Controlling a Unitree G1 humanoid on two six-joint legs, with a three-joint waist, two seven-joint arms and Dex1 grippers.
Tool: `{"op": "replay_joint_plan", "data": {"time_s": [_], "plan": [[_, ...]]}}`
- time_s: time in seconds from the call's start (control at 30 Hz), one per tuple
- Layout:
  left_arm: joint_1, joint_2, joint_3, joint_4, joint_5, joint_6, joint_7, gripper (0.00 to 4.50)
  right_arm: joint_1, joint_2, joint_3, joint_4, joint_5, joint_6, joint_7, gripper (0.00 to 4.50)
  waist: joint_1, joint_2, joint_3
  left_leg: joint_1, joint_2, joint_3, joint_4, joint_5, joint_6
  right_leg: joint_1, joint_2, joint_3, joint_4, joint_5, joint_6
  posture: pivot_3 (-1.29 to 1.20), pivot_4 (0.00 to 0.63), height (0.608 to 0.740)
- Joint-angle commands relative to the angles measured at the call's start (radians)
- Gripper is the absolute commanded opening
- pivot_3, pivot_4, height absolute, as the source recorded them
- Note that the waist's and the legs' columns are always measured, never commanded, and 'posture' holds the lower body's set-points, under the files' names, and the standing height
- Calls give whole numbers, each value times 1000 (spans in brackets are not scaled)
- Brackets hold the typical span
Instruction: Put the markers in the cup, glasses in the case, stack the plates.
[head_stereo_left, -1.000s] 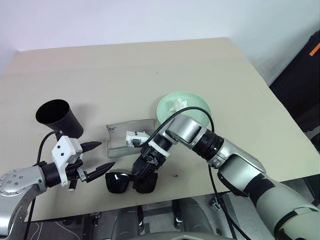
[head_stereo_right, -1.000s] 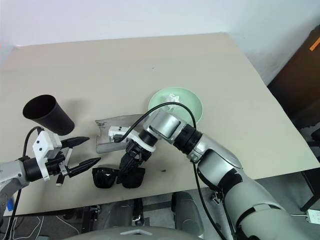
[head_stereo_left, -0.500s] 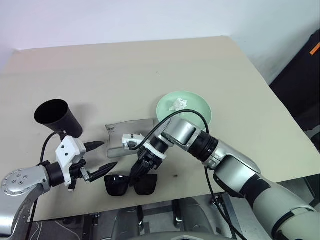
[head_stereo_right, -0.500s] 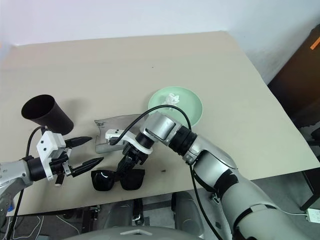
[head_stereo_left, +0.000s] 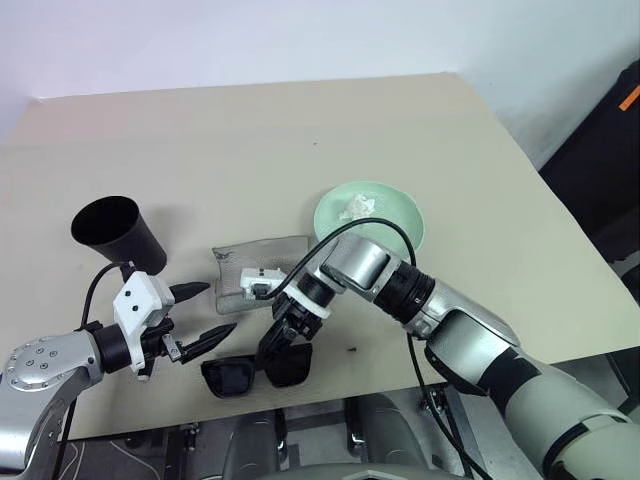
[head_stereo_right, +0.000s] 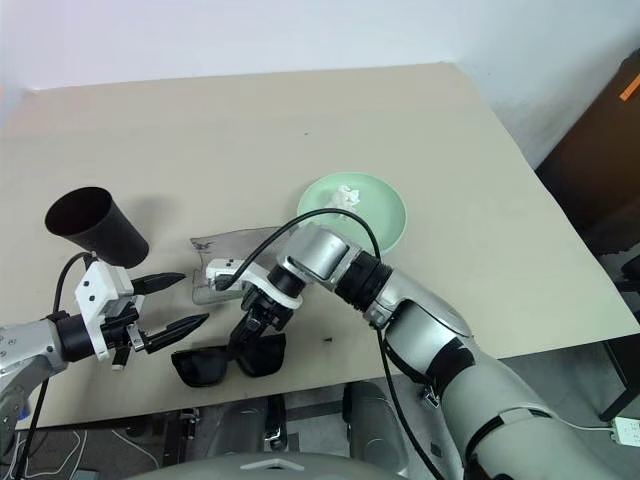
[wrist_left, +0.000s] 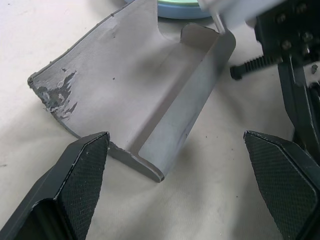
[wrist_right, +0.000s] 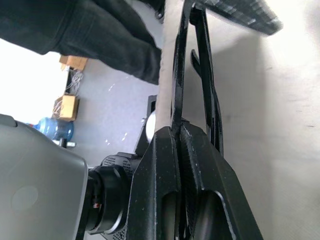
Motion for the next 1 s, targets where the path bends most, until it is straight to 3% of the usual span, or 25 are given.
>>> {"op": "replay_joint_plan", "data": {"time_s": [0.03,0.27,0.57,0.77,1.0], "plan": [[14,1,27,-26,-7,-10,0,4500,-72,-39,-109,-63,74,35,53,36,2,0,0,0,0,0,1,0,0,0,0,0,0,0,0,0,150,735],[43,-10,75,-33,-20,-11,7,4500,-149,-99,-228,-114,176,111,77,36,4,0,0,-1,1,0,0,0,0,-1,0,0,0,0,0,0,150,735],[120,-26,147,-77,-45,0,23,4500,-195,-106,-255,-6,164,56,69,36,14,0,0,-1,4,1,0,0,0,-1,0,0,-1,0,-2,0,150,735],[209,-26,256,-95,-58,-1,10,4500,-218,-78,-232,146,88,-83,79,36,18,0,0,-1,6,1,0,0,0,-2,1,0,-1,0,-2,0,150,735],[281,-44,365,-103,-80,15,15,4500,-263,37,-285,458,-41,-352,28,36,19,1,0,-1,8,2,0,0,0,-2,5,0,-2,1,-3,0,150,735]]}}
